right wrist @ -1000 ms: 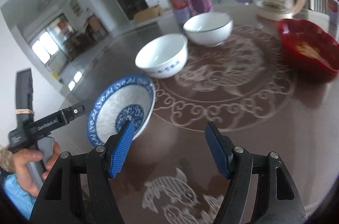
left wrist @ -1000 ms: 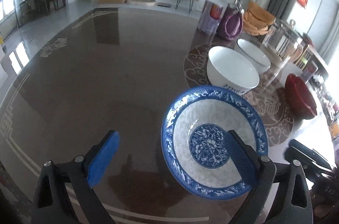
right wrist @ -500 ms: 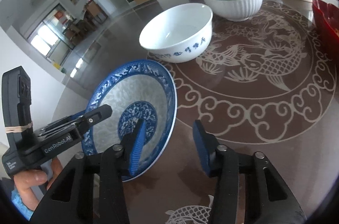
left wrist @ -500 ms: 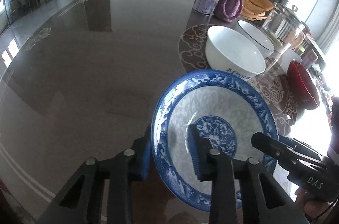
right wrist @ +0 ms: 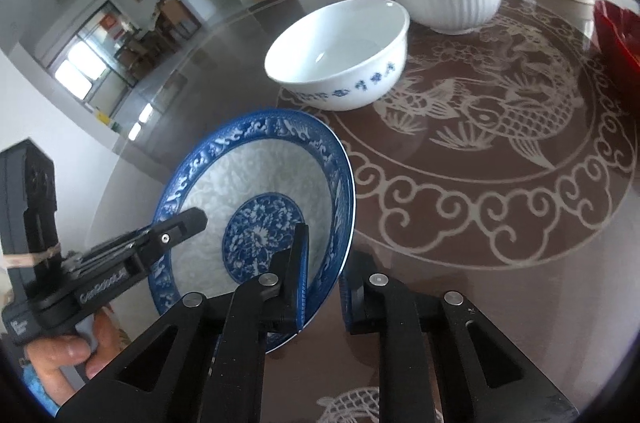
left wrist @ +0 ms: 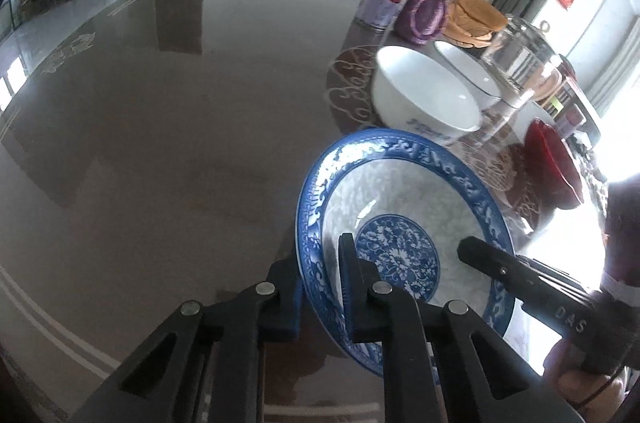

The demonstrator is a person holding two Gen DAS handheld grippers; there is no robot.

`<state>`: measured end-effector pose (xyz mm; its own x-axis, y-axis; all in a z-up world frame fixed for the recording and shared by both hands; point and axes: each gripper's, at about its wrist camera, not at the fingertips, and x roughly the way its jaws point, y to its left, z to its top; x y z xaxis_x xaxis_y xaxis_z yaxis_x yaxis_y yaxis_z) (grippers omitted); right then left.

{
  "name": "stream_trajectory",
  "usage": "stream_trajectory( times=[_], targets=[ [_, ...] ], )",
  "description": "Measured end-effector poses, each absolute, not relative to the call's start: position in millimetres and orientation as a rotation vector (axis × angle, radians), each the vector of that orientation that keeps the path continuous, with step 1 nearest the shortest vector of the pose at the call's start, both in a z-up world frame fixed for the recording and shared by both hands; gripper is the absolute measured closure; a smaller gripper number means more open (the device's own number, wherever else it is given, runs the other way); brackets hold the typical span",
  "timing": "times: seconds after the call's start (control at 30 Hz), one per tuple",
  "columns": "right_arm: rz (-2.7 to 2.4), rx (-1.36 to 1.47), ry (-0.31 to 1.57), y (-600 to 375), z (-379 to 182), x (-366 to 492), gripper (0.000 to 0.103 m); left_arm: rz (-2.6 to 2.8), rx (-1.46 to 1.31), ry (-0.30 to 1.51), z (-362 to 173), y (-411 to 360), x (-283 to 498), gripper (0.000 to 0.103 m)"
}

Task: Organize plates and bowls

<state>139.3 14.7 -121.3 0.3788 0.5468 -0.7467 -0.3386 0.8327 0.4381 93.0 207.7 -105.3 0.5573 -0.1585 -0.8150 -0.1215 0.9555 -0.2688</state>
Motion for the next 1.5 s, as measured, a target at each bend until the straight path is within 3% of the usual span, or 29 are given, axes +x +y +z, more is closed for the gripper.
stream_trajectory(
  times=[0.33, 0.77, 1.3, 1.4, 1.47, 1.5],
  targets=[
    [0.517, 0.272, 0.935, -46.9, -99.0, 122.6, 0.088, -0.134, -0.268, 0.951, -86.7, 144.7, 86.1, 0.089],
    [0.309, 0.407, 0.864, -156.3, -104.2, 132.4, 0.088, -0.292, -0.209, 0.964, -100.8, 33.5, 139.6, 0.088],
    [0.217, 0.435, 0.859, -178.9, -125.2, 132.0, 0.088, -0.314, -0.159, 1.003, -123.8, 11.8, 166.0, 0.088],
    [0.216, 0.412, 0.849, -177.4, -124.6, 131.0, 0.088, -0.313, -0.138, 0.995, -124.6, 10.1, 165.1, 0.086],
    [0.213, 0.405, 0.833, -176.8, -123.1, 130.1, 0.084, -0.293, -0.124, 0.972, -123.5, 9.2, 162.9, 0.08],
    [0.209, 0.396, 0.823, -176.6, -121.6, 129.0, 0.078, -0.285, -0.12, 0.962, -122.6, 11.0, 161.3, 0.072]
  ],
)
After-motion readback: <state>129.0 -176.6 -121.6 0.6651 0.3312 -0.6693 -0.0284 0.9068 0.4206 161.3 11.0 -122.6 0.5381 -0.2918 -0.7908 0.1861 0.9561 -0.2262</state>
